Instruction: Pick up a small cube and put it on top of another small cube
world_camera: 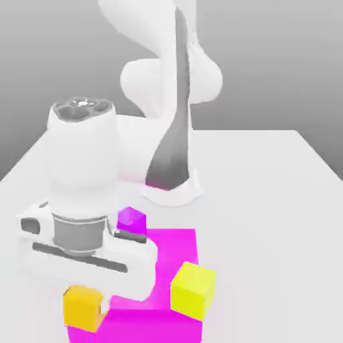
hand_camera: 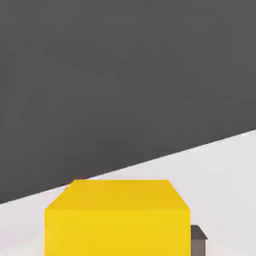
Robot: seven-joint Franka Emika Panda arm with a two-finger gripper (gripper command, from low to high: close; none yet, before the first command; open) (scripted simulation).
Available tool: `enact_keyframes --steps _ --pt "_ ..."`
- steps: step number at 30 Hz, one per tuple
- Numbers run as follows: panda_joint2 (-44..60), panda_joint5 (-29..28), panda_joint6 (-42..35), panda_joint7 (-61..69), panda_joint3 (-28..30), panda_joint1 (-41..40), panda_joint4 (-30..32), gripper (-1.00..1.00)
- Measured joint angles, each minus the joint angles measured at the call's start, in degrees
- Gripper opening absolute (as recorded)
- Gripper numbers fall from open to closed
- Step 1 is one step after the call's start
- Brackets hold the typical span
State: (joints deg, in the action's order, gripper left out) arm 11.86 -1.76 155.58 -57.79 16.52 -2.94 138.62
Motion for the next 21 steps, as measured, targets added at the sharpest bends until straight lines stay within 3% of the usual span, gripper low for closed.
enact_keyframes --steps 5,11,13,17,18,21 --pt "-5.1 -0.9 -2.0 -14.0 8.0 -3.0 5.6 -1.00" --pt "-12.5 -0.9 -4.0 -29.7 13.5 -12.7 12.7 -1.00" --pt "-11.3 2.0 -2.2 -29.7 12.9 -17.3 14.0 -1.00" --pt "-3.4 11.9 4.7 -23.3 6.8 -17.7 14.0 -1.00" --pt "-1.9 13.6 5.9 -22.0 5.6 -18.4 13.9 1.00" --pt "-1.9 13.6 5.9 -22.0 5.6 -18.4 13.9 1.00"
